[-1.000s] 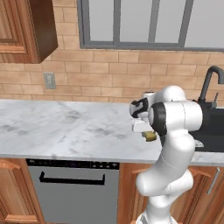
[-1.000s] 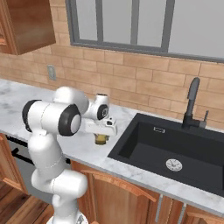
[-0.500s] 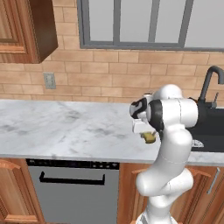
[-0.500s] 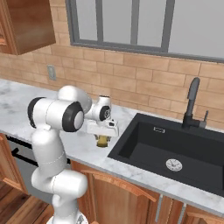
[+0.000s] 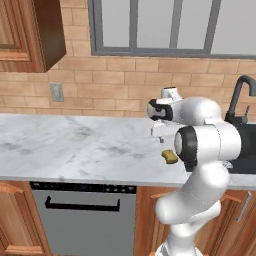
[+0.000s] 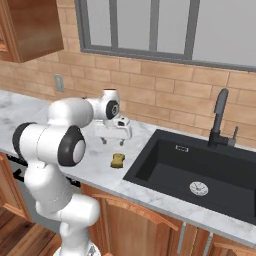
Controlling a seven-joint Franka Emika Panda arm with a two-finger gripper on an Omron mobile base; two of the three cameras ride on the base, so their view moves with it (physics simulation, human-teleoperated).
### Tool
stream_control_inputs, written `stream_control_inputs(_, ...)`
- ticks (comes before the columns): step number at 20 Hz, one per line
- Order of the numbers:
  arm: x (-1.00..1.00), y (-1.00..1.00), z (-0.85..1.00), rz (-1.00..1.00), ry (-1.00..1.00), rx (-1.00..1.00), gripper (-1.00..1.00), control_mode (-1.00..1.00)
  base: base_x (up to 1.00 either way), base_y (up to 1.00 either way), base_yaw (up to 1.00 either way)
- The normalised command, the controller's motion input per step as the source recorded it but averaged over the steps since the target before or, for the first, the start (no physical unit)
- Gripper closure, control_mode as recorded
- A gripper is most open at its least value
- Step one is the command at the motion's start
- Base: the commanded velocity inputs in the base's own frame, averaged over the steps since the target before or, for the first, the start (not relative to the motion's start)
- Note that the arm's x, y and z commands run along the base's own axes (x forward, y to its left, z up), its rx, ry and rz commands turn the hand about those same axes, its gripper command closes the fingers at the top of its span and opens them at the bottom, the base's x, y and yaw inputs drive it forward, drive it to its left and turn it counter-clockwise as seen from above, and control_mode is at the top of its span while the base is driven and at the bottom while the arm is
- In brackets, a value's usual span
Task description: Restock the sink supplies by placing the sponge and soap dispenser on the counter and next to the sink. Make sure the soap dispenser is upright.
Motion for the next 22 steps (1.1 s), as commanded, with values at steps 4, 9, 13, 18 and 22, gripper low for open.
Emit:
stream_control_inputs(4, -1.00, 0.26, 0.79, -0.04, -0.29, -0.02, -1.00, -1.00, 0.00, 0.00, 0.00)
stream_control_inputs(9, -1.00, 0.12, 0.41, -0.01, -0.30, 0.00, -1.00, -1.00, 0.00, 0.00, 0.00)
stream_control_inputs(13, -1.00, 0.11, 0.33, 0.00, -0.31, 0.00, -1.00, -1.00, 0.00, 0.00, 0.00)
stream_control_inputs(18, -0.84, 0.13, 0.07, 0.01, -0.33, 0.00, -1.00, -1.00, 0.00, 0.00, 0.00)
stream_control_inputs(22, -0.01, 0.00, 0.00, 0.00, -0.03, 0.00, -1.00, -1.00, 0.00, 0.00, 0.00)
